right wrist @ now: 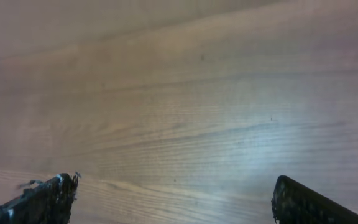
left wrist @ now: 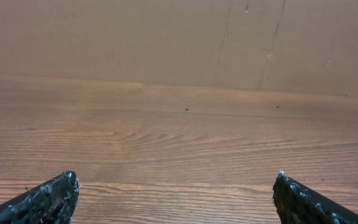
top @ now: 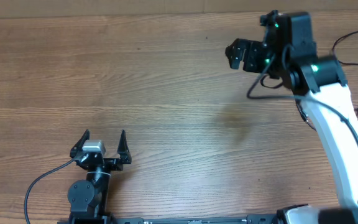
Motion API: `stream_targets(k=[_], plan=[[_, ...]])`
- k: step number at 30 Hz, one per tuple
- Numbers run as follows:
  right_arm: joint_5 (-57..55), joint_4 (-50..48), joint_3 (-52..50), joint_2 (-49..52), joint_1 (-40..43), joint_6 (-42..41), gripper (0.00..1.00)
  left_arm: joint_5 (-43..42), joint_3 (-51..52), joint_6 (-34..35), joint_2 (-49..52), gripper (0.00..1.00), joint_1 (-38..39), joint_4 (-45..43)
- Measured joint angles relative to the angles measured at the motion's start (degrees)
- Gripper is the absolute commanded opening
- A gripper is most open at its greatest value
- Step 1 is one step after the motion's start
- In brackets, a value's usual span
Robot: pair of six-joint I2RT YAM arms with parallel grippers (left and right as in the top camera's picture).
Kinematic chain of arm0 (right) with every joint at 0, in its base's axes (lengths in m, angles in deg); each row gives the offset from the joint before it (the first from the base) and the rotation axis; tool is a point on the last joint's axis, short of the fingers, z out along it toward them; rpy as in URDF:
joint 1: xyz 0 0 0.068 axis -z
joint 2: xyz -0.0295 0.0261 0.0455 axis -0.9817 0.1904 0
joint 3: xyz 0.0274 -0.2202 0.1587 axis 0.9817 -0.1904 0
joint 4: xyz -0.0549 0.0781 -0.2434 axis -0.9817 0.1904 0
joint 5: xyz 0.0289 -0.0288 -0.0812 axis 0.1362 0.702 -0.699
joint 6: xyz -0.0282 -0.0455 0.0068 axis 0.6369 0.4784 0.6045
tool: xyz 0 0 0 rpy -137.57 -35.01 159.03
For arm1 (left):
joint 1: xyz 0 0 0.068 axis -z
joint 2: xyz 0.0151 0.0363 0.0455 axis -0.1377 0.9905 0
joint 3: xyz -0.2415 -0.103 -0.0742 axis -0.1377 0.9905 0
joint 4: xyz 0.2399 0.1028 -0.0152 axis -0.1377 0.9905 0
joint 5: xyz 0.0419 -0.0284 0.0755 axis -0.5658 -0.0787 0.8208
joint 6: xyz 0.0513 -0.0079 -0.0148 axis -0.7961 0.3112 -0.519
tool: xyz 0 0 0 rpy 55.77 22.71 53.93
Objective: Untangle cables
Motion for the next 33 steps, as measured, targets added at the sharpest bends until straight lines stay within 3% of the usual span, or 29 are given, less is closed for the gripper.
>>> stream_targets(k=[5,14,19,27,33], plan=[[-1.18,-14.27,-15.12,-9.70,0.00,0.04,1.00,0.00,0.00,0.02,0.00,1.00,0.00,0.02],[-1.55,-50.23,-53.77,-33.14,0.17,4.09,1.00,0.02,0.00,0.15,-0.02,1.00,0.00,-0.02],[-1.70,-60.81,-69.66,-46.45,0.46,9.38,1.00,0.02,0.00,0.15,-0.02,1.00,0.00,0.00],[-1.70,-61.05,-83.60,-60.50,0.48,13.73,1.00,0.02,0.00,0.15,-0.02,1.00,0.00,0.00],[-1.70,-51.89,-85.53,-69.22,1.05,14.69,1.00,0.02,0.00,0.15,-0.02,0.99,0.00,0.00]])
